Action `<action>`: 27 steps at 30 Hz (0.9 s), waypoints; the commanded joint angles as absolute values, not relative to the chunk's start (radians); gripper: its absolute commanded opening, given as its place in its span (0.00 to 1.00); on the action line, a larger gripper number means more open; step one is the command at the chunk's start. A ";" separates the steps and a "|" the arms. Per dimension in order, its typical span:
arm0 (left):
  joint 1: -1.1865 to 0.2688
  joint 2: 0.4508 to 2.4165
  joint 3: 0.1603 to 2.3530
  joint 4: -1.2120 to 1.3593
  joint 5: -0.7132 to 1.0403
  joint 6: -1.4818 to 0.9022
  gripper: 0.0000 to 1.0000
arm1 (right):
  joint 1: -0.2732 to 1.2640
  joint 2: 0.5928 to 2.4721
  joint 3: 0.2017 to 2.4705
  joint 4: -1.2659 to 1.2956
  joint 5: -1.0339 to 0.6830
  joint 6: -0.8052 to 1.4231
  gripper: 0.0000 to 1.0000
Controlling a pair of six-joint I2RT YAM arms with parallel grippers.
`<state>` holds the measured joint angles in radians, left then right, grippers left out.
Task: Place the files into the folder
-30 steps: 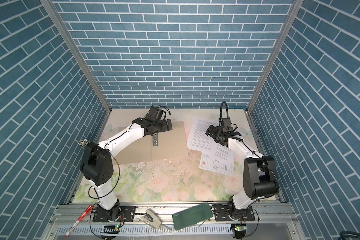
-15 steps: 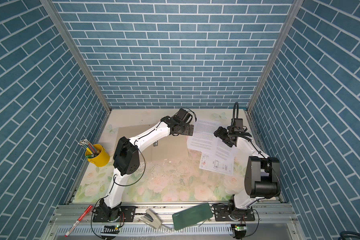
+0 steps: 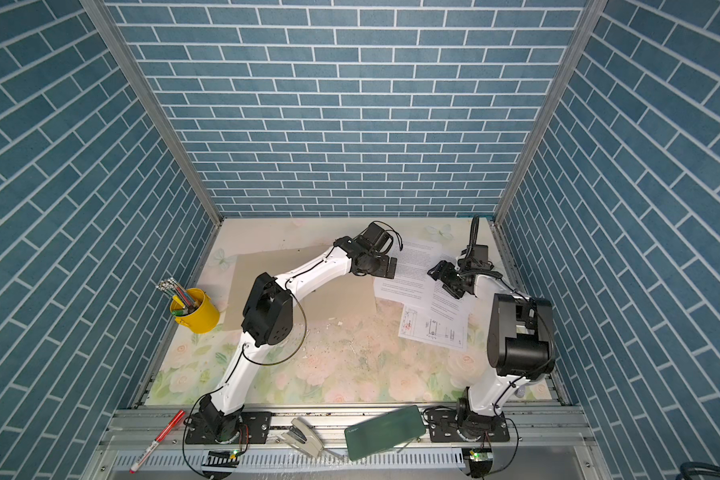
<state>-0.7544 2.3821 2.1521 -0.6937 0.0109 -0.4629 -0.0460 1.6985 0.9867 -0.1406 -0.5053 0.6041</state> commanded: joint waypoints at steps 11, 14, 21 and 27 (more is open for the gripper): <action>-0.761 2.529 2.349 -0.771 0.078 -0.534 1.00 | -0.044 1.802 1.022 -0.133 -0.542 0.578 0.73; -0.761 2.544 2.357 -0.766 0.085 -0.545 1.00 | -0.044 1.814 1.025 -0.128 -0.551 0.589 0.73; -0.761 2.576 2.381 -0.781 0.092 -0.569 1.00 | -0.044 1.839 1.042 -0.146 -0.564 0.585 0.72; -0.760 2.612 2.421 -0.802 0.113 -0.584 1.00 | -0.044 1.856 1.066 -0.165 -0.572 0.569 0.72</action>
<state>-0.7574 2.5912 2.3779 -0.7666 0.0986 -0.5694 -0.0460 1.8320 1.0256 -0.1326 -0.5579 0.6014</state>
